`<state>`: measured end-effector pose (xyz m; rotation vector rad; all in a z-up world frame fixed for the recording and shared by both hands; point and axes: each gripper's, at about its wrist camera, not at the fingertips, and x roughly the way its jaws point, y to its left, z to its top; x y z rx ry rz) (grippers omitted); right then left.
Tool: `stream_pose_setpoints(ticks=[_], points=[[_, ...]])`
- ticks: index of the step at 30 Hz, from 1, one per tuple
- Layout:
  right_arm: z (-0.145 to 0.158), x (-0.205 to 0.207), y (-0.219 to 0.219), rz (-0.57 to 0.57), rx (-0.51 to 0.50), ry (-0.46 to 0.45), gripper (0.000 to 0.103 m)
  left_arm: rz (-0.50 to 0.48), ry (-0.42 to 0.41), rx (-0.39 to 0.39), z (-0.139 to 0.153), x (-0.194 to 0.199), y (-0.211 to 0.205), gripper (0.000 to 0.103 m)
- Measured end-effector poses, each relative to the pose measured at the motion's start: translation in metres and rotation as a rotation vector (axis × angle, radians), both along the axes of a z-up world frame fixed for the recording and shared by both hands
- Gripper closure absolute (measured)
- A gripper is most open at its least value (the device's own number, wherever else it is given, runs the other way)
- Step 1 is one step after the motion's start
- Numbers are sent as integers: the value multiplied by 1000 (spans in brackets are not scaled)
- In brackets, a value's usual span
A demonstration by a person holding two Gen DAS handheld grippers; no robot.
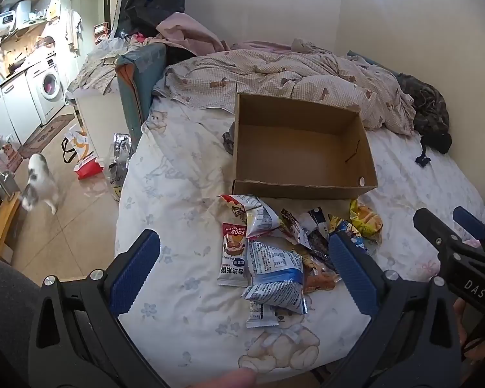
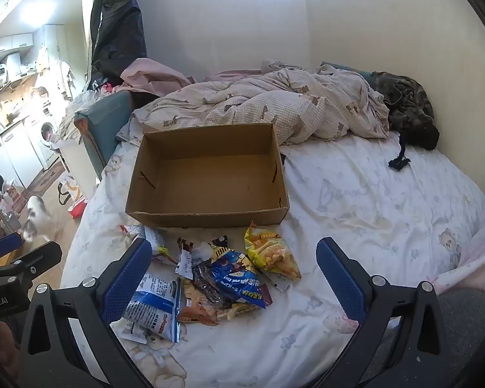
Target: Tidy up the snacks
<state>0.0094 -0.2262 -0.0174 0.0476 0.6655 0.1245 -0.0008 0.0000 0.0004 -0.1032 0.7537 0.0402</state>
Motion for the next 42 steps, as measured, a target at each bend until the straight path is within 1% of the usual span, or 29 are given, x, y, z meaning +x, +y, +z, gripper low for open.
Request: stream_pose_setpoints(ticks=[3, 7, 8, 9, 18, 31, 42], points=[[0, 0, 0, -1, 0, 3, 0, 0, 0, -9, 1, -2, 1, 0], [0, 0, 0, -2, -5, 4, 0, 0, 13, -2, -1, -1, 1, 0], [1, 0, 0, -1, -4, 4, 0, -3, 15, 10, 0, 1, -2, 0], [-2, 1, -1, -3, -3, 5, 0, -3, 15, 11, 0, 1, -2, 0], [-1, -1, -2, -4, -4, 9, 0, -8, 5, 22, -4, 0, -4, 0], [-1, -1, -10, -34, 19, 22, 0, -15, 15, 14, -5, 1, -5, 0], [-1, 1, -9, -27, 14, 26, 0, -13, 14, 13, -4, 2, -5, 0]])
